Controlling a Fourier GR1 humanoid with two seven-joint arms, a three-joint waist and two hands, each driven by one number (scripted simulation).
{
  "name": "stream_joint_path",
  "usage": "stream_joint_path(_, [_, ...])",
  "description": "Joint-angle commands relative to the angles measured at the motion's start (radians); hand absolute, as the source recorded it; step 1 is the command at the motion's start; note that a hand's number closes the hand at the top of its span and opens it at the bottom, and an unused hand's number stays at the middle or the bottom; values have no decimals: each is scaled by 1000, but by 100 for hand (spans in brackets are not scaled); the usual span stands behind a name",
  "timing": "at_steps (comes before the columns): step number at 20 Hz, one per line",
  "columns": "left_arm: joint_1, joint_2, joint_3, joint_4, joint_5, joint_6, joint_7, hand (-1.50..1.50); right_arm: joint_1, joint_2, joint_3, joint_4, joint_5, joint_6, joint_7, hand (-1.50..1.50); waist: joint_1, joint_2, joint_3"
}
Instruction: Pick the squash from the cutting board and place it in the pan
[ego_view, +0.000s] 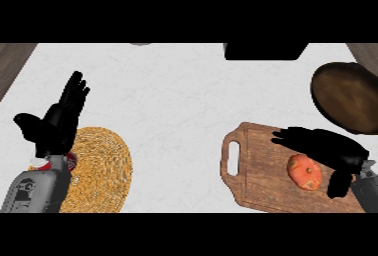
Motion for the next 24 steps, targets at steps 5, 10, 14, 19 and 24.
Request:
stream_joint_path(5, [-10, 10, 39, 18, 9, -39, -13, 0, -28, 56, 12, 100, 118, -1, -32, -150, 1, 0, 0])
stream_joint_path(10, [-36, -10, 21, -11, -12, -6, 36, 0, -1, 17, 53, 109, 125, -70, -192, 150, 1, 0, 0])
stream_joint_path(14, [-1, 20, 56, -12, 11, -44, 33, 0, 2, 89, 55, 1, 133, -8, -103, 150, -1, -1, 0])
stream_joint_path(19, [31, -34, 18, -44, -17, -29, 4, 0, -33, 71, -1, 123, 174, -81, -202, 150, 1, 0, 0])
stream_joint_path(24, [19, 0, 42, -47, -17, -29, 16, 0, 2, 287, -94, 63, 124, -30, 200, 150, -12, -5, -2])
